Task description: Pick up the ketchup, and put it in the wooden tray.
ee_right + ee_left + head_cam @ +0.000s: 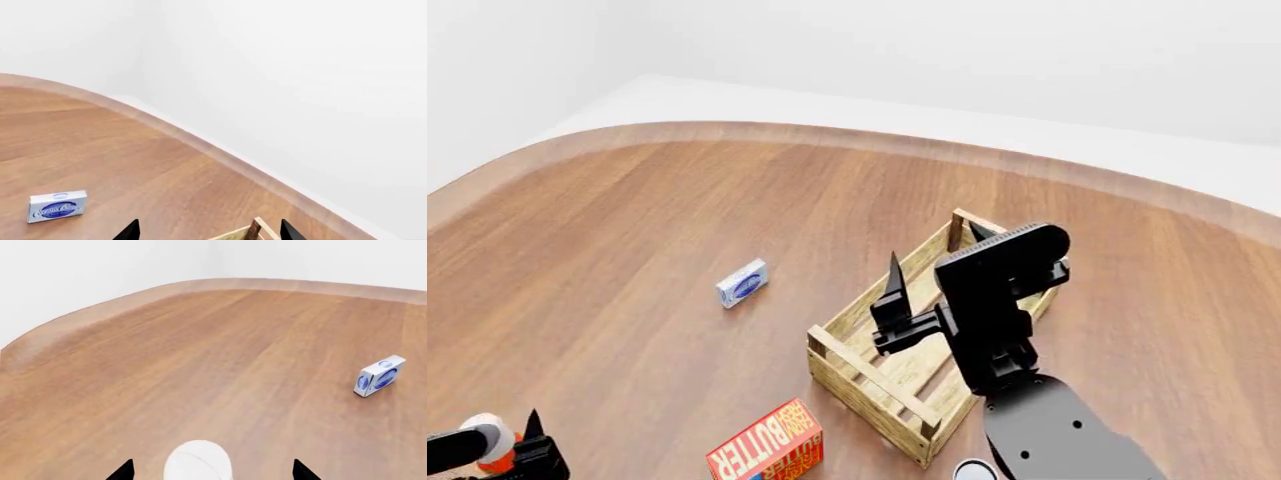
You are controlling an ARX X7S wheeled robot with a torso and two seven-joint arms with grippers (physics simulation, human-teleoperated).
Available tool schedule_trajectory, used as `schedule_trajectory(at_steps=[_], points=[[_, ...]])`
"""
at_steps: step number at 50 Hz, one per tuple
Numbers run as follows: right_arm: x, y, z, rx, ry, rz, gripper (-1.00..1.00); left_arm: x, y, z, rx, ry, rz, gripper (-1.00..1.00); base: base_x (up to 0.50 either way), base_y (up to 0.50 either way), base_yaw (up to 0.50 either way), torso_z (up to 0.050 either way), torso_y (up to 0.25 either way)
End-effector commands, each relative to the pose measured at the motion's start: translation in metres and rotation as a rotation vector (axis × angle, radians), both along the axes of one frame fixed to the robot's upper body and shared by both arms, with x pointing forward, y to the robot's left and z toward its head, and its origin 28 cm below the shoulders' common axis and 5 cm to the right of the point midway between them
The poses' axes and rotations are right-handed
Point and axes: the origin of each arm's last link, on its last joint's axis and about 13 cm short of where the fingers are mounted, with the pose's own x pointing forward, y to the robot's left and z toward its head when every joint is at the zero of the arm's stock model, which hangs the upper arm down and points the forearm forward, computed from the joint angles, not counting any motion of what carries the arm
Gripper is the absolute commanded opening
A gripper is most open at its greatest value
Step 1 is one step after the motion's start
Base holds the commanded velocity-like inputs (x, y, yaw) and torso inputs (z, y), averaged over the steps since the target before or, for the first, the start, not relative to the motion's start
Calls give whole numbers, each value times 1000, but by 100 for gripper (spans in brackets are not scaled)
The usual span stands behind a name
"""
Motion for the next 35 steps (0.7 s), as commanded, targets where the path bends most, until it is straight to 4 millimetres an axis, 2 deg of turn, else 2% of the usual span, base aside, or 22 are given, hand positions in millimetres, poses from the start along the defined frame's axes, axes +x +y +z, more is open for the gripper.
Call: schedule_trajectory(at_steps=[1, 27, 35], points=[[0, 0, 0, -3, 4, -5, 100, 4, 2, -8, -32, 44, 24, 100, 0, 0, 0, 0, 0], [2, 0, -1, -5, 9, -21, 100, 22, 2, -20, -92, 110, 67, 100, 0, 0, 0, 0, 0], [1, 0, -1, -5, 9, -26, 100, 35, 1, -20, -97, 102, 68, 100, 0, 0, 0, 0, 0]])
